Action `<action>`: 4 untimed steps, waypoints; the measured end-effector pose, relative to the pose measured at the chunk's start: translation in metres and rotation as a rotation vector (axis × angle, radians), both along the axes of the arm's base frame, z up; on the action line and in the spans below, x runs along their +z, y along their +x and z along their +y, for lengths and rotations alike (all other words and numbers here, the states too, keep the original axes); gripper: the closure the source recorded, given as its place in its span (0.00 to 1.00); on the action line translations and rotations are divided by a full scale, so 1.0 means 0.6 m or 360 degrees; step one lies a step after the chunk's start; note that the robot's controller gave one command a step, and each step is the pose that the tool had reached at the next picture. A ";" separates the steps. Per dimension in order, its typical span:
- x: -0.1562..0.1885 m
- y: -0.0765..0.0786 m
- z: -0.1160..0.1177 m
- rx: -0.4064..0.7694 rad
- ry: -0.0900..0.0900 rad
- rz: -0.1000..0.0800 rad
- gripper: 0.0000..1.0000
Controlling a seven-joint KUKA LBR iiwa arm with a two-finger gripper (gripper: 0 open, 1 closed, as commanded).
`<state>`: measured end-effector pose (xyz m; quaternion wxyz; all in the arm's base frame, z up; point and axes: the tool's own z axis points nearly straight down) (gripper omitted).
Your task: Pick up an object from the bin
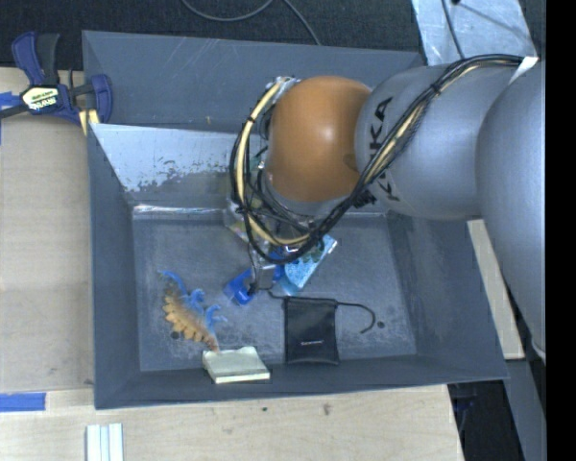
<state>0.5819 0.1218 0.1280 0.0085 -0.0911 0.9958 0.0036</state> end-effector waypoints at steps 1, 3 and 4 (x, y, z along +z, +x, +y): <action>-0.047 0.042 -0.071 0.0081 -0.0005 -0.0015 0.00; -0.075 -0.003 -0.091 -0.0114 0.0005 -0.0007 1.00; -0.013 -0.007 -0.092 -0.0124 0.0003 0.0004 1.00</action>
Offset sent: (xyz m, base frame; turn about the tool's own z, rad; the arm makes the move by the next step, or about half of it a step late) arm -0.0041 -0.0547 -0.0478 0.0709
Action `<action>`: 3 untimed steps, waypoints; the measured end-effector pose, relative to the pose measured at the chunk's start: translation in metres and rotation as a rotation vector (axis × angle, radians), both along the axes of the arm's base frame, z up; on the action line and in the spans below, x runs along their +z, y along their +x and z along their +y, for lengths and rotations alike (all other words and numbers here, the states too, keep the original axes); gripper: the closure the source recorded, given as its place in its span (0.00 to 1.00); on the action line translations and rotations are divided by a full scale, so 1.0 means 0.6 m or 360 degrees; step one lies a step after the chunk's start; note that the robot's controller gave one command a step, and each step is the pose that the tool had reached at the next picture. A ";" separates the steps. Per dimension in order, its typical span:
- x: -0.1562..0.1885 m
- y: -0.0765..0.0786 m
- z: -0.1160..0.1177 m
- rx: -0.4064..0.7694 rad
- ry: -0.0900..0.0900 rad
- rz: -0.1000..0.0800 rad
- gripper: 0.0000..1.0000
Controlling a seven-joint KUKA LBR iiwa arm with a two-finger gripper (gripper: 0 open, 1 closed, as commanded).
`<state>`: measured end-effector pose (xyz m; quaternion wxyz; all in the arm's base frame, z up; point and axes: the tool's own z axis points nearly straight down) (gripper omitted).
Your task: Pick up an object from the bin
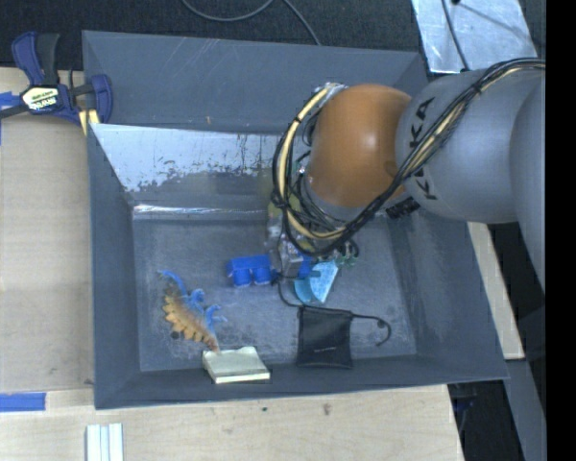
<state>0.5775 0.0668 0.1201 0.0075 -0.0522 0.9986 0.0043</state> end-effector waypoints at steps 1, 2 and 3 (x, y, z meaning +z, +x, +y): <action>0.075 0.020 0.018 0.0013 0.0001 -0.0016 1.00; 0.144 0.016 0.004 0.0026 0.0001 -0.0005 1.00; 0.217 0.018 0.015 0.0026 0.0001 -0.0017 1.00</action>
Offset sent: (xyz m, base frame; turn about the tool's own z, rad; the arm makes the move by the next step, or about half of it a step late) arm 0.0077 -0.0032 0.0986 -0.0188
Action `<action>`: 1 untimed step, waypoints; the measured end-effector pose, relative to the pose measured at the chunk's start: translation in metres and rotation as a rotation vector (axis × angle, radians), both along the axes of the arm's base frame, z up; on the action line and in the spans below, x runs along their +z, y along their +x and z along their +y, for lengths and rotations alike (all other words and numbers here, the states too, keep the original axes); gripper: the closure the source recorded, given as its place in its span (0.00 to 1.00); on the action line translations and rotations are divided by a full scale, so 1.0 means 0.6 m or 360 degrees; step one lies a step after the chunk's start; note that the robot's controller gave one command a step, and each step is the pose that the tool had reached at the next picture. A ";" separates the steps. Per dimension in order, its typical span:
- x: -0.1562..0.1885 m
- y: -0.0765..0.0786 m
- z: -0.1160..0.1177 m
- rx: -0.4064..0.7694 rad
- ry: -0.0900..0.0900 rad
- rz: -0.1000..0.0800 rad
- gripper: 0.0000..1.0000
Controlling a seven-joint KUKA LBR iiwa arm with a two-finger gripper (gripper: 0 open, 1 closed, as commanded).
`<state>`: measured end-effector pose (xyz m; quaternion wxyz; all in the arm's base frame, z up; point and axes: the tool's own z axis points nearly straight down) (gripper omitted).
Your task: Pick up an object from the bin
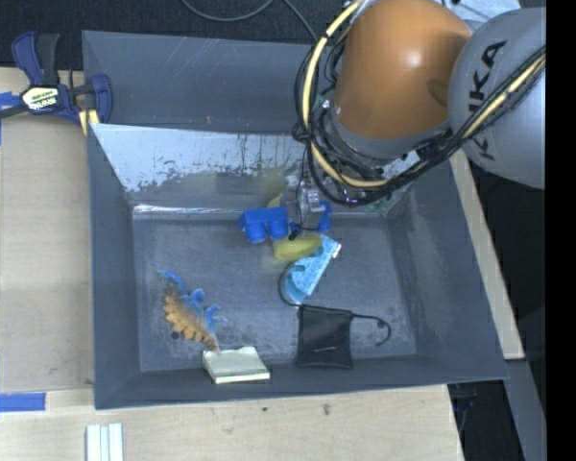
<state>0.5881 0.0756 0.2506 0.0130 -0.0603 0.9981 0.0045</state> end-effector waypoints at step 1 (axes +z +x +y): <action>-0.029 -0.001 0.013 0.0022 0.0003 -0.0023 1.00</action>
Offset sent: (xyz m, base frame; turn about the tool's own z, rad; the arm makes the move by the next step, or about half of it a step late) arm 0.0005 0.0186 -0.0543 -0.0859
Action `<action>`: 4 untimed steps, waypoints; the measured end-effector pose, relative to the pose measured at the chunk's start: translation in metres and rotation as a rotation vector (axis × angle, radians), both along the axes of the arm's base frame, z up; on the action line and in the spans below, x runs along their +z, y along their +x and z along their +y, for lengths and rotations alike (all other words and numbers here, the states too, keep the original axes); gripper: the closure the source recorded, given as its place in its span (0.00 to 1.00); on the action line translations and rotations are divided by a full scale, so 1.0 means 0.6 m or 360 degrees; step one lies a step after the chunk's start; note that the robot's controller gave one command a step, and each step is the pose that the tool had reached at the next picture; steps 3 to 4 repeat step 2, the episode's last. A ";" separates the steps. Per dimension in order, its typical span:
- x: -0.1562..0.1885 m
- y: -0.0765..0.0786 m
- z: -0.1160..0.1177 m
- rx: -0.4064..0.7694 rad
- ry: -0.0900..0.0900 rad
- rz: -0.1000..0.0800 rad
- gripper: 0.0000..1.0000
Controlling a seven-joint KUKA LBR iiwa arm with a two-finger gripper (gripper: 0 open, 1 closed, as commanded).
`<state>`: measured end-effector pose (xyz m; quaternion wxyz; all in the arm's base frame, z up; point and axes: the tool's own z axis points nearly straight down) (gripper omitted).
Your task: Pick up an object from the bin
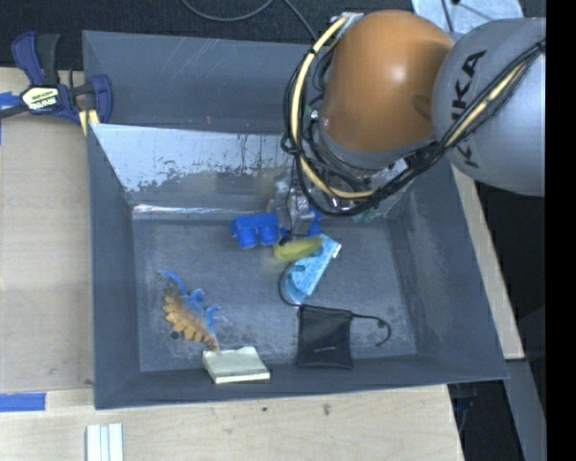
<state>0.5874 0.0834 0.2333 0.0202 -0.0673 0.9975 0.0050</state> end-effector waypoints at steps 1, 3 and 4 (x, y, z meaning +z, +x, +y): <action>-0.063 0.001 0.016 0.0114 -0.0007 0.0024 1.00; -0.032 0.003 0.018 0.0108 -0.0004 0.0004 1.00; -0.032 0.003 0.018 0.0108 -0.0004 0.0004 1.00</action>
Offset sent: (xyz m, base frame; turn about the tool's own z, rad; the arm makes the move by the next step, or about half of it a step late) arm 0.0020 0.0122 -0.0056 -0.0656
